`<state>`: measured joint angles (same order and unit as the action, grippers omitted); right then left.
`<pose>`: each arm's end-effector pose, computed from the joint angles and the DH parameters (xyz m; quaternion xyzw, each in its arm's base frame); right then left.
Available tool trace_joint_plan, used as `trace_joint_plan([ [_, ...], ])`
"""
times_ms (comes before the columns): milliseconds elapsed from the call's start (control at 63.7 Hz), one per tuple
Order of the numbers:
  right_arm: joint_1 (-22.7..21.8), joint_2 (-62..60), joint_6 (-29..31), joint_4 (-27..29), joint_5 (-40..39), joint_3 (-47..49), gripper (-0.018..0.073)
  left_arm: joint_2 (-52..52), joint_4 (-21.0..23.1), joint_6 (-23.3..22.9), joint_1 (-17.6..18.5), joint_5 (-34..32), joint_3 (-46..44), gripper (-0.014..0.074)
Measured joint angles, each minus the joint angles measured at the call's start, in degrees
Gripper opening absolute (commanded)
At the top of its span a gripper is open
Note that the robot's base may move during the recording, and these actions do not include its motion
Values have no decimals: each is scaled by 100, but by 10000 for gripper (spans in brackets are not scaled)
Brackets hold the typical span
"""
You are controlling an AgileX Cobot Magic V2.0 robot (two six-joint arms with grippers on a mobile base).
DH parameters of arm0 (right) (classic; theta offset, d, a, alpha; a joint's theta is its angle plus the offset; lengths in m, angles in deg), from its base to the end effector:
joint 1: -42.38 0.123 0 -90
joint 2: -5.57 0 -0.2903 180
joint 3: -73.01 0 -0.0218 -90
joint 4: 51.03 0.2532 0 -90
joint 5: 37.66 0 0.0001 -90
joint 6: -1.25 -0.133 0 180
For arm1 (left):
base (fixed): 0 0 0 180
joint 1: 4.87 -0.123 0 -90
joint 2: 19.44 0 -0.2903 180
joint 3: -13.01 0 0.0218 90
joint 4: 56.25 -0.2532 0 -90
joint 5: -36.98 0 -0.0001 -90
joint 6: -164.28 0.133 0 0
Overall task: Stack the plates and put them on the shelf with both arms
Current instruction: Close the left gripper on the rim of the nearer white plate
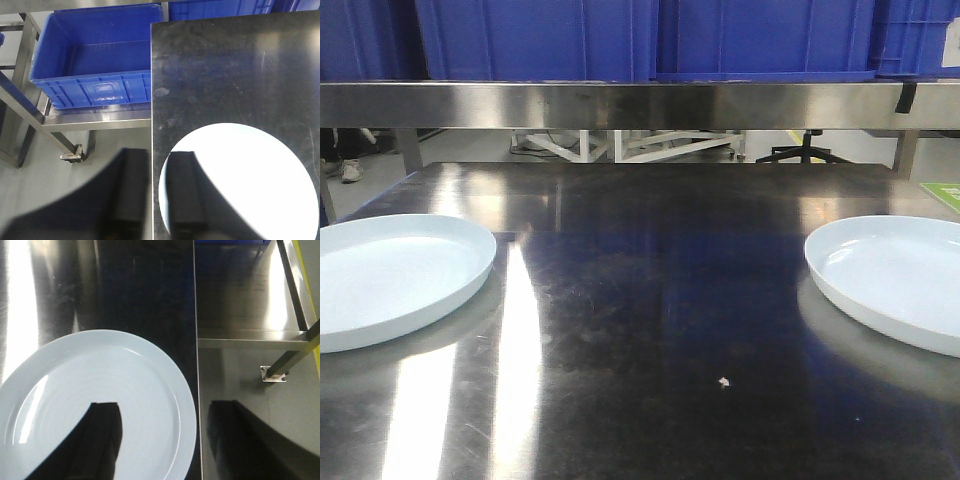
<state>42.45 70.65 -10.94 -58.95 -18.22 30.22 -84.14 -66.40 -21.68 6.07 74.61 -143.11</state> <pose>0.2312 -0.0058 0.2490 0.0465 0.8941 -0.0019 0.4455 0.2342 -0.0307 0.3361 0.0766 0.8858 0.0128 0.4574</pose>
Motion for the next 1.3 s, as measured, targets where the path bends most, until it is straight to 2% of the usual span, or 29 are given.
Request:
trace_joint_plan([
  [47,0,0,0,0,0,0,497,-73,5,-10,0,0,0,563],
  [94,0,0,0,0,0,0,497,-190,5,-103,0,13,-11,588],
  [314,0,0,0,0,0,0,497,-1214,5,-385,0,136,-11,580],
  [644,0,0,0,0,0,0,497,-2595,-7,-408,0,76,-11,580],
  [973,0,0,0,0,0,0,497,-2887,-134,-553,-12,-139,-22,580],
  [1303,0,0,0,0,0,0,497,-2892,-144,-564,-323,-184,-24,580],
])
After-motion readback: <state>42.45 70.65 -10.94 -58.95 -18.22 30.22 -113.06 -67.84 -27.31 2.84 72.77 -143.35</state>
